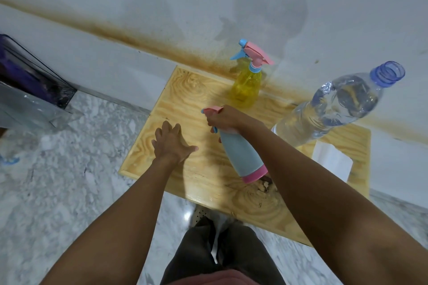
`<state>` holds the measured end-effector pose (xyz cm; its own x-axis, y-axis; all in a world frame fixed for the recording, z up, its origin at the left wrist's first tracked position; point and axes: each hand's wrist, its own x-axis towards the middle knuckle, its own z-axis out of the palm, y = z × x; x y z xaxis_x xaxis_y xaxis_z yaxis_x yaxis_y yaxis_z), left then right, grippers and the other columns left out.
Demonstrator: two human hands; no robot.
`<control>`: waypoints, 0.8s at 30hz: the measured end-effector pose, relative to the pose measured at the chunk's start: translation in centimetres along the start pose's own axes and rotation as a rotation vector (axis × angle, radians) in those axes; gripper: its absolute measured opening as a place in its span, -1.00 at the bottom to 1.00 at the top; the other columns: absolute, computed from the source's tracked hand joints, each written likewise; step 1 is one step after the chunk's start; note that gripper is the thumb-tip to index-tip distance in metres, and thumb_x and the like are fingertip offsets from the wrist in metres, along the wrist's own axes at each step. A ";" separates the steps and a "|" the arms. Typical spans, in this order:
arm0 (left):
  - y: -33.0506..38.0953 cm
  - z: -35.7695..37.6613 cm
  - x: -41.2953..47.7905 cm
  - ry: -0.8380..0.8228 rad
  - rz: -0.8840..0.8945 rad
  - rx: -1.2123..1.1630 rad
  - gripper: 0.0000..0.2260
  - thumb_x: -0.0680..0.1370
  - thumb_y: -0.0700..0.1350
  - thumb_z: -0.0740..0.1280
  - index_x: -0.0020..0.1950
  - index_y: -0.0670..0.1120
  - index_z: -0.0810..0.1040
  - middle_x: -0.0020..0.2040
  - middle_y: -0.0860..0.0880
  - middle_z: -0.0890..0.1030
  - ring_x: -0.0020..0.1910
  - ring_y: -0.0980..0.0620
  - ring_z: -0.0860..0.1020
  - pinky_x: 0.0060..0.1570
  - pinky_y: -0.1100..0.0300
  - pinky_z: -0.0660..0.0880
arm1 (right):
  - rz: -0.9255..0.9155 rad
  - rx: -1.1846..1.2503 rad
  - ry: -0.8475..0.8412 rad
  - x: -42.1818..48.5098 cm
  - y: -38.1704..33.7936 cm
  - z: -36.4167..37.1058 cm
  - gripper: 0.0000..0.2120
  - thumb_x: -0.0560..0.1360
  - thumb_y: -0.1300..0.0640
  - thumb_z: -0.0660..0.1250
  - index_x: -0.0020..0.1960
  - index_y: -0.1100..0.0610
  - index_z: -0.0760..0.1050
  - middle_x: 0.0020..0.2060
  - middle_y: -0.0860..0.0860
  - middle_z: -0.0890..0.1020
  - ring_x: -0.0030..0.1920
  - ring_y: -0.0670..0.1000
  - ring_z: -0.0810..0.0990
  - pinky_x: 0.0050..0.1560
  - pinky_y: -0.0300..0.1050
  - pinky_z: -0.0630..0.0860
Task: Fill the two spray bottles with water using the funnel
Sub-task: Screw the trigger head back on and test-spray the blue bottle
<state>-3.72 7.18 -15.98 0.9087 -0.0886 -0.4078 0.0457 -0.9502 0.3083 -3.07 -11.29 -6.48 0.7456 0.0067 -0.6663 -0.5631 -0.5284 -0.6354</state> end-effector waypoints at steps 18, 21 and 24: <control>0.1 0.1 0.0 0.006 -0.007 -0.009 -0.18 0.32 0.28 0.52 0.46 0.00 0.32 0.56 -0.06 0.10 0.50 -0.17 0.12 0.36 -0.12 0.24 | -0.156 -0.065 0.308 -1.0 1.7 0.7 -0.67 0.55 -0.08 0.19 -0.04 0.14 0.58 -0.15 0.02 0.73 -0.32 0.01 0.71 0.03 0.05 0.62; 0.0 0.1 0.1 0.007 -0.005 -0.001 -0.17 0.32 0.29 0.51 0.48 0.00 0.30 0.56 -0.07 0.10 0.51 -0.18 0.11 0.38 -0.14 0.24 | -0.294 0.259 0.297 -1.7 1.7 0.6 -0.81 0.58 0.06 0.23 -0.02 0.10 0.58 -0.10 0.04 0.70 -0.25 0.06 0.69 -0.15 0.05 0.65; 0.0 0.2 0.1 0.009 -0.007 -0.009 -0.17 0.33 0.28 0.51 0.48 -0.01 0.31 0.56 -0.07 0.10 0.51 -0.19 0.10 0.38 -0.15 0.24 | -0.406 0.600 0.323 -2.2 1.6 0.2 -0.80 0.58 0.27 0.17 0.06 0.17 0.56 -0.09 0.10 0.66 -0.25 0.09 0.65 -0.30 0.01 0.64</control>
<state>-3.70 7.10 -16.24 0.9123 -0.0792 -0.4019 0.0557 -0.9480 0.3132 -5.69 -11.95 -6.10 0.9487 -0.1942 -0.2496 -0.2522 0.0114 -0.9676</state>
